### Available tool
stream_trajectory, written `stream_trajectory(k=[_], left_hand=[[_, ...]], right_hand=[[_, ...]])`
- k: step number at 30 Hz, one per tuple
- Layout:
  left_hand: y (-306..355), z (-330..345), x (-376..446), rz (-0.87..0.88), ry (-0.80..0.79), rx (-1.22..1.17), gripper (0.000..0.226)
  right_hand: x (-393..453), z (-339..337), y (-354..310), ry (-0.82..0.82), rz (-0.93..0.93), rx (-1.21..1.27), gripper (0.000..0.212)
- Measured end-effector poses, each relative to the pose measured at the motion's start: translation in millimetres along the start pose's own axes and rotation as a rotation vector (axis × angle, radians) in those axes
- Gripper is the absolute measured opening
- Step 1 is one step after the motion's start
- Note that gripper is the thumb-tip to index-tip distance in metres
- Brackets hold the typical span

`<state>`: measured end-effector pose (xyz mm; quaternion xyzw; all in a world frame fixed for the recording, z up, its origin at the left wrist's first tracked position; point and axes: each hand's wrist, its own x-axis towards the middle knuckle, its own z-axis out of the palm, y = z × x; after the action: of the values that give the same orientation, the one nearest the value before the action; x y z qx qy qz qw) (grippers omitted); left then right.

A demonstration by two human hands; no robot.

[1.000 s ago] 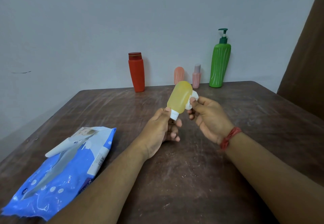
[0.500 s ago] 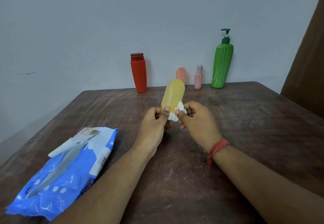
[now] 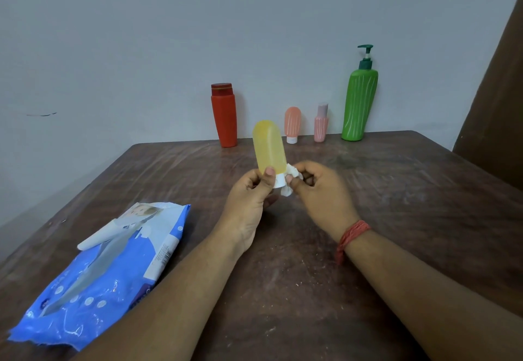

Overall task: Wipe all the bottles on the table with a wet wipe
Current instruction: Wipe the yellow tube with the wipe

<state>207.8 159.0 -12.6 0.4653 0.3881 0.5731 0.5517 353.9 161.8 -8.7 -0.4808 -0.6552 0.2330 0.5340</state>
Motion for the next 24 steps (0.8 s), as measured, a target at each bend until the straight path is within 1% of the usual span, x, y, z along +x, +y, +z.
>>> stream_trajectory(k=[3,6,8,10,12,13,15,18,20,22,24], left_hand=[[3,-1,0,-0.002,0.019,-0.03,0.041],[4,-3,0,-0.005,-0.006,-0.019,0.035],[3,-1,-1,0.016,-0.036,-0.007,0.039],[2,1,-2,0.039,-0.042,0.013,0.046],[2,1,-1,0.066,-0.018,0.048,0.047],[2,0,0,0.074,0.003,0.058,0.046],[1,0,2,0.065,0.056,0.053,0.04],[-1,1,3,0.07,0.082,0.113,0.025],[-3,5,1,0.087,0.058,0.149,0.027],[-5,6,0,0.094,0.033,0.144,0.032],[-5,5,-1,0.082,0.009,0.127,0.037]], right_hand=[[-4,-1,-2,-0.081,-0.001,0.042,0.006],[-1,1,1,-0.083,0.03,0.027,0.009],[-1,0,2,-0.091,0.071,0.071,0.014],[-4,1,-1,-0.122,0.115,0.185,0.019],[-7,3,-4,-0.137,0.134,0.267,0.019],[-7,3,-4,-0.129,0.127,0.262,0.017],[-5,2,-3,-0.098,0.1,0.163,0.012],[-2,1,-3,-0.001,-0.009,-0.12,0.007],[-3,0,-7,0.043,-0.103,-0.223,0.006],[-3,1,-10,0.028,-0.171,-0.278,0.016],[-4,0,-12,0.01,-0.2,-0.298,0.023]])
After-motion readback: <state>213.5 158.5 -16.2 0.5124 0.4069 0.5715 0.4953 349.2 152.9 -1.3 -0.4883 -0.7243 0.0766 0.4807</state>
